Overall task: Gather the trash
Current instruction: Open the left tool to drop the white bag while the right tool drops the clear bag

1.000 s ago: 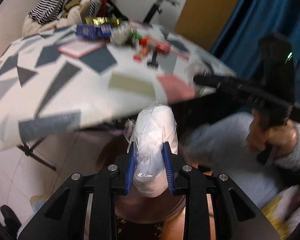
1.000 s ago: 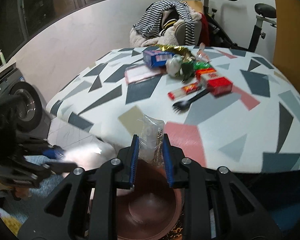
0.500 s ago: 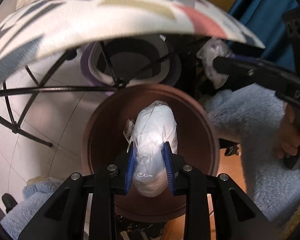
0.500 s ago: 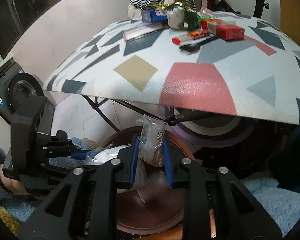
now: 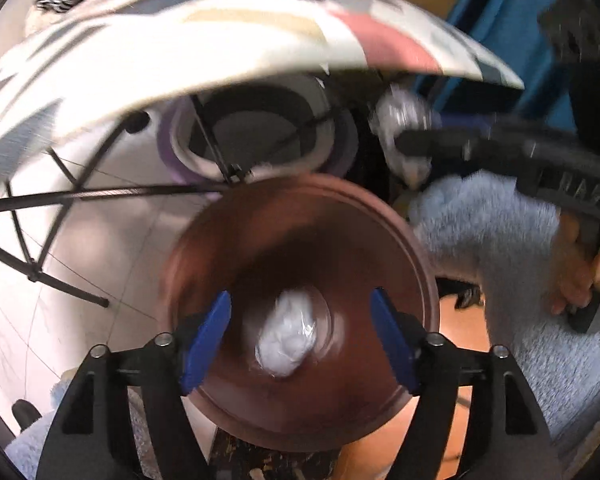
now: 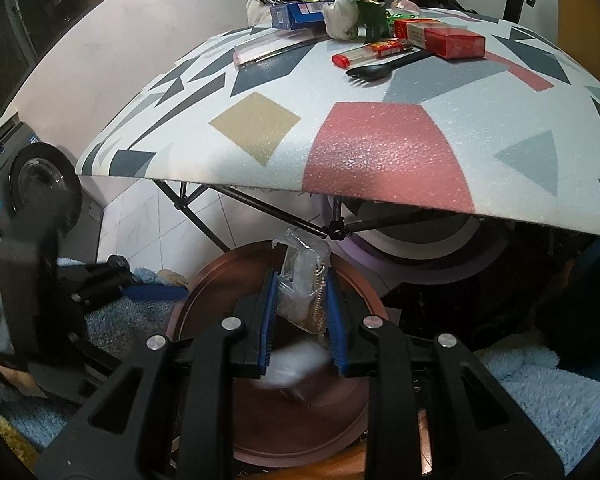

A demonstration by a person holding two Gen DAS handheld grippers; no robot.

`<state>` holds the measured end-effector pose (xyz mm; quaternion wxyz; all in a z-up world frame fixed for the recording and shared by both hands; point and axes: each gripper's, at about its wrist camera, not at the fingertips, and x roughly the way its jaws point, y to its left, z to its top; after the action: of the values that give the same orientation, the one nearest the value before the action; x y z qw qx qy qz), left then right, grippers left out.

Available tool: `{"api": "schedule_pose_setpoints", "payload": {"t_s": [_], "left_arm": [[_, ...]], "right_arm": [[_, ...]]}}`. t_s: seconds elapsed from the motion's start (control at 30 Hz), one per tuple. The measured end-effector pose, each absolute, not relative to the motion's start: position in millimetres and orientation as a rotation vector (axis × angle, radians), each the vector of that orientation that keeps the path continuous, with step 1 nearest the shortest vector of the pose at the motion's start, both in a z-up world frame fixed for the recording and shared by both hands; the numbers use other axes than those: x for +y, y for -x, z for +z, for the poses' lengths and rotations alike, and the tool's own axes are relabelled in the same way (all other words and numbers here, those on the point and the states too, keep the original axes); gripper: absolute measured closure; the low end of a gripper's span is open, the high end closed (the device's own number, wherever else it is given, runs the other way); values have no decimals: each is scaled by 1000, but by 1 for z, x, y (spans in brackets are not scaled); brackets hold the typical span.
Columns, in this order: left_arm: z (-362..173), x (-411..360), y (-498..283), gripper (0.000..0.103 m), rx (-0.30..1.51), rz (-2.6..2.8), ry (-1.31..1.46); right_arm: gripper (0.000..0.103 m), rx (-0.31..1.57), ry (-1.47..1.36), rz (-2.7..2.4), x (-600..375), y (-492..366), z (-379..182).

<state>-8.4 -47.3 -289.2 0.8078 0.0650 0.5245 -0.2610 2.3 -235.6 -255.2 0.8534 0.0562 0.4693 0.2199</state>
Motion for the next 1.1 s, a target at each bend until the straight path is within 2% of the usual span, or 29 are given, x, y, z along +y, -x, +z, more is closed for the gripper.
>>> {"api": "schedule_pose_setpoints", "payload": {"t_s": [0.1, 0.17, 0.33, 0.47, 0.77, 0.93, 1.1], "left_arm": [[-270, -32, 8, 26, 1040, -507, -86], [-254, -19, 10, 16, 969, -456, -53], [-222, 2, 18, 15, 827, -372, 3], [-209, 10, 22, 10, 754, -308, 8], [-214, 20, 16, 10, 759, -270, 5], [-216, 23, 14, 10, 760, -259, 12], [-217, 25, 14, 10, 762, -251, 16]], "right_arm": [[77, 993, -109, 468, -233, -2, -257], [77, 999, -100, 474, -231, -1, -258], [77, 1039, -69, 497, -222, -2, -268], [77, 1150, -10, 556, -201, -3, -291], [76, 1505, 81, 612, -172, 0, -362], [76, 1602, 81, 589, -174, -1, -380], [76, 1618, 100, 593, -171, 3, -384]]}}
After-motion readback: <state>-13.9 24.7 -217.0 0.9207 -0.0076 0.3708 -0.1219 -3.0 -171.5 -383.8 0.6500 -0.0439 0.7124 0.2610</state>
